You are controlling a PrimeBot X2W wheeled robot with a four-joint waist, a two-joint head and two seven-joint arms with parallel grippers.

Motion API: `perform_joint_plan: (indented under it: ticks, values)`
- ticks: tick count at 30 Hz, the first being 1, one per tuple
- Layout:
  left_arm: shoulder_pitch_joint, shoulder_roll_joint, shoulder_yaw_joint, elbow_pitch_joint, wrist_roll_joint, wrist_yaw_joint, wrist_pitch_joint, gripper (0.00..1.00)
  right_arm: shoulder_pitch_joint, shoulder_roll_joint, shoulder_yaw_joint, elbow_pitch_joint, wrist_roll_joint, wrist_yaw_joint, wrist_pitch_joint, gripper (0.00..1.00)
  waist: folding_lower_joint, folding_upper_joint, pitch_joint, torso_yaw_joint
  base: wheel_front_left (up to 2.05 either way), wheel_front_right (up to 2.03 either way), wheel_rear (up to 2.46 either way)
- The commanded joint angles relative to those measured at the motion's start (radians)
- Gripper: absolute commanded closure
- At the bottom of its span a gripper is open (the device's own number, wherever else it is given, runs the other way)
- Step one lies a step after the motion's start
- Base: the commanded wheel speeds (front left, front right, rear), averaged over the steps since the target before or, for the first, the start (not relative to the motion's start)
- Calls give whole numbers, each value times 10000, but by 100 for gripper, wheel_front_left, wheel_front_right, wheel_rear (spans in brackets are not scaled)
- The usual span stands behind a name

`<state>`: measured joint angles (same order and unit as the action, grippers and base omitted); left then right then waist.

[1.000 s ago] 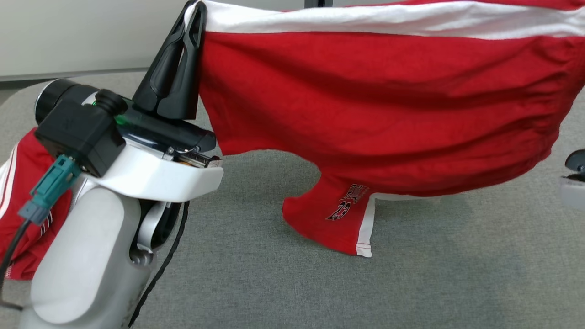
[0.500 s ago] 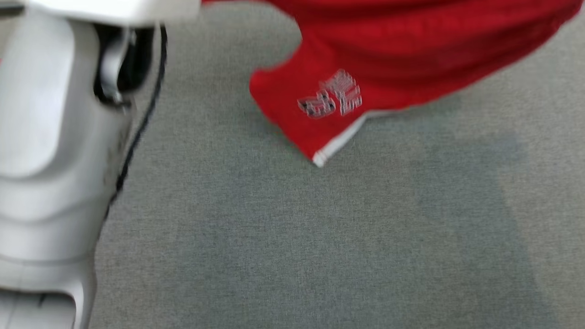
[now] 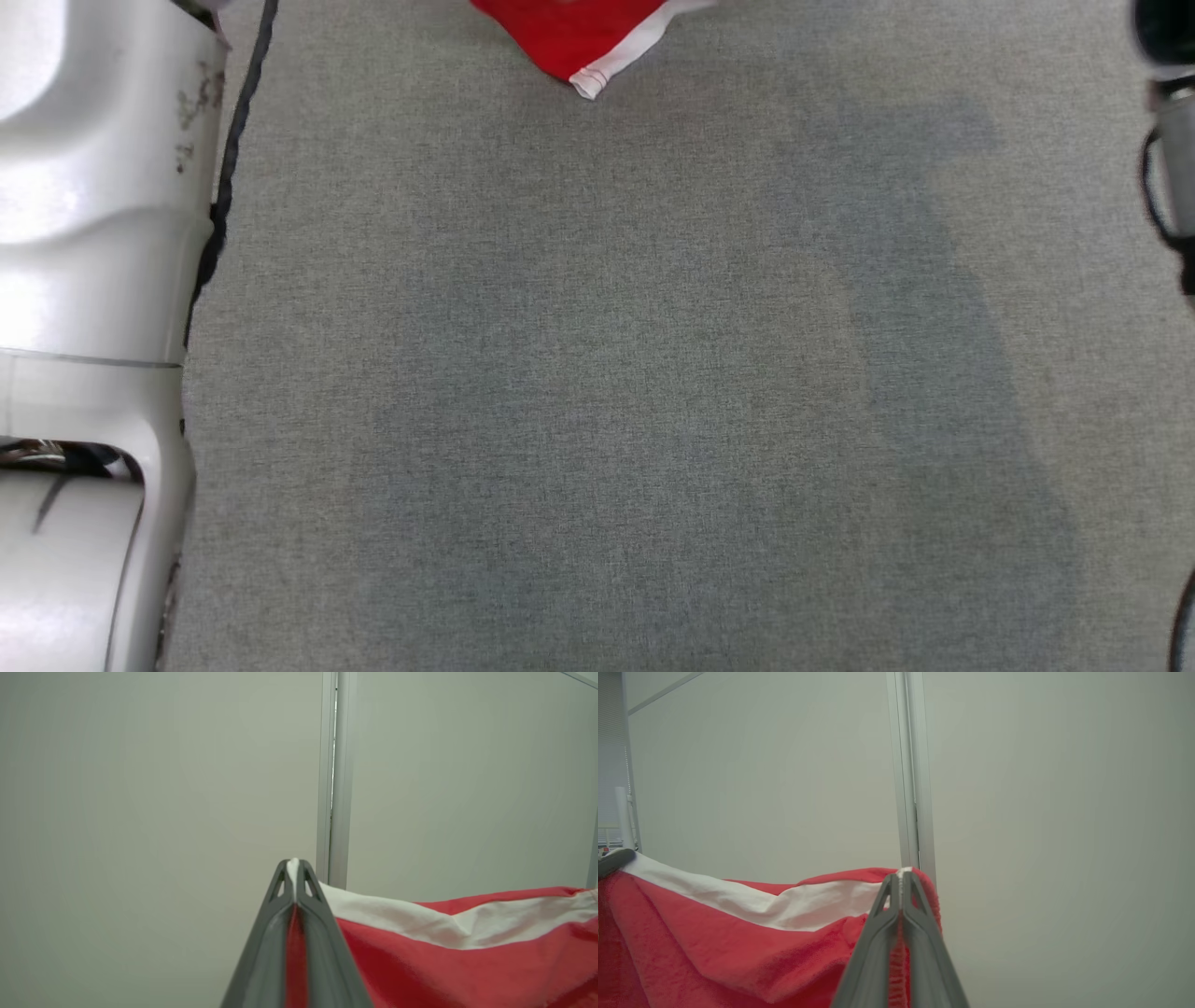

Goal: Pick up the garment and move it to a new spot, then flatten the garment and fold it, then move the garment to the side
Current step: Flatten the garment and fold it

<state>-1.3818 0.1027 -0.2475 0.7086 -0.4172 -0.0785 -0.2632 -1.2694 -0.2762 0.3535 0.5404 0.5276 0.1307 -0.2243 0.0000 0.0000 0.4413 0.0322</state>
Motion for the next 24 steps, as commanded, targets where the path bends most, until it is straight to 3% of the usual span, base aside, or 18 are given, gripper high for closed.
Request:
perform_joint_plan:
  ticks: [1,8,12,18,24]
  values:
    - [208,-111,76,876,-38,-129,-12,100,-142,243,468,922,163,0,-198,100,0,0,67,-5,0,0,0]
    - [850,-371,368,2579,-387,-274,-15,100,194,715,1335,2827,711,-1,-377,100,0,0,372,-123,0,0,0]
    - [1443,-424,613,2965,-504,-347,-16,100,508,857,1721,3310,1026,-1,-418,100,0,0,576,-240,0,0,0]
    - [2590,-473,989,2414,-354,-440,-17,100,1588,734,1564,2719,1213,-1,-425,100,0,0,567,-330,0,0,0]
    - [4144,-496,1258,1360,-58,-508,-17,100,3403,487,1144,1361,961,-1,-419,100,0,0,189,-254,0,0,0]
